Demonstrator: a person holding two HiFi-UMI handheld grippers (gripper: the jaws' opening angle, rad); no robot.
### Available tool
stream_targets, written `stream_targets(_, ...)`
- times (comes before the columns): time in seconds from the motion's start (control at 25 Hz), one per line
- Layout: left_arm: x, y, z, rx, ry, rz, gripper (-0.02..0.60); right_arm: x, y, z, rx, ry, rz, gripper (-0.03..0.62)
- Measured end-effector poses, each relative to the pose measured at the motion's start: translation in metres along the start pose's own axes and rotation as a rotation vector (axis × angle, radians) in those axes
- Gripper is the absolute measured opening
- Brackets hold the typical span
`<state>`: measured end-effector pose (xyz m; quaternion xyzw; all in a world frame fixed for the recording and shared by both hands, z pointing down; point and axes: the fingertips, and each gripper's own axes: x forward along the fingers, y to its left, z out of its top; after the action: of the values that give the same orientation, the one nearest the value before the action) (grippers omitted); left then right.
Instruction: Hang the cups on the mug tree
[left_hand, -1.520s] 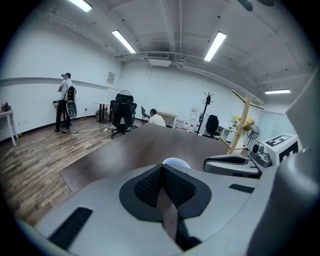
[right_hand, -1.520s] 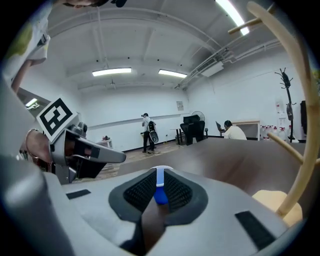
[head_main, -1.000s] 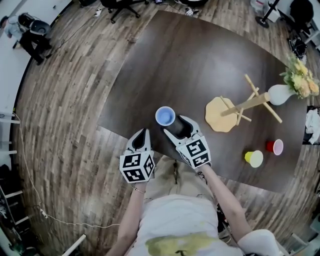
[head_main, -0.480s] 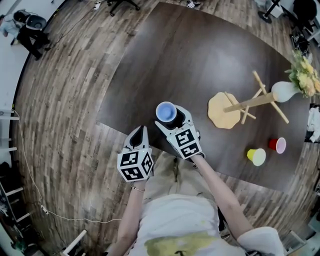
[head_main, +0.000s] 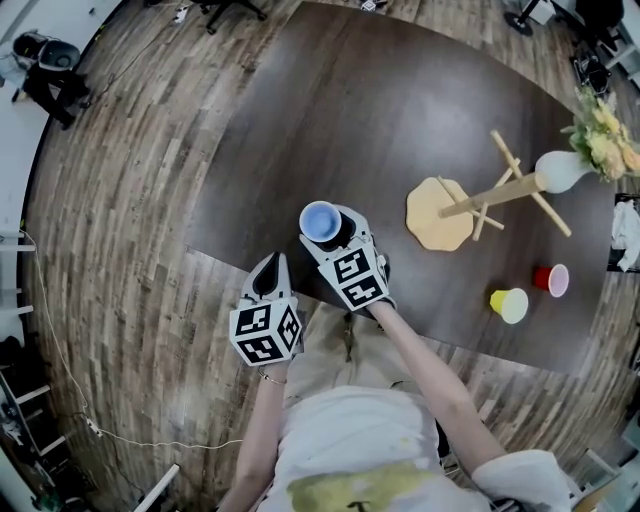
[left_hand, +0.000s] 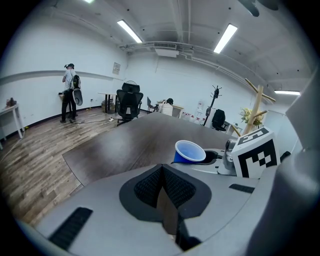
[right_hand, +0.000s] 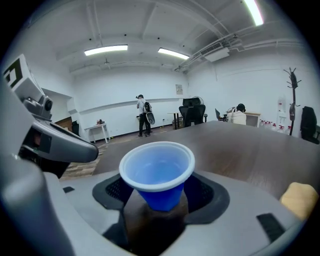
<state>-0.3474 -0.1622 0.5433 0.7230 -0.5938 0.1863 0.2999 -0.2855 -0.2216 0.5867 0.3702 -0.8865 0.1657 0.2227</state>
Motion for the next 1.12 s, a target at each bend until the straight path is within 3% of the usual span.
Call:
stream_targets(0.2,0.000,-0.003,-0.001,0.003,-0.002,-0.001,0.015,-0.003,-0.001,0.005,0.027,-0.029,0.011,0.311)
stream_targets(0.48,-0.002,-0.007,0.002,0.005,-0.020,0.004,0.015,-0.018,-0.014,0.018,0.143,-0.121,-0.020,0.308)
stream_targets(1.12,-0.002,-0.052,0.047,0.054,-0.148,-0.053,0.015,-0.077,-0.048,0.031,0.367,-0.281,-0.102,0.307)
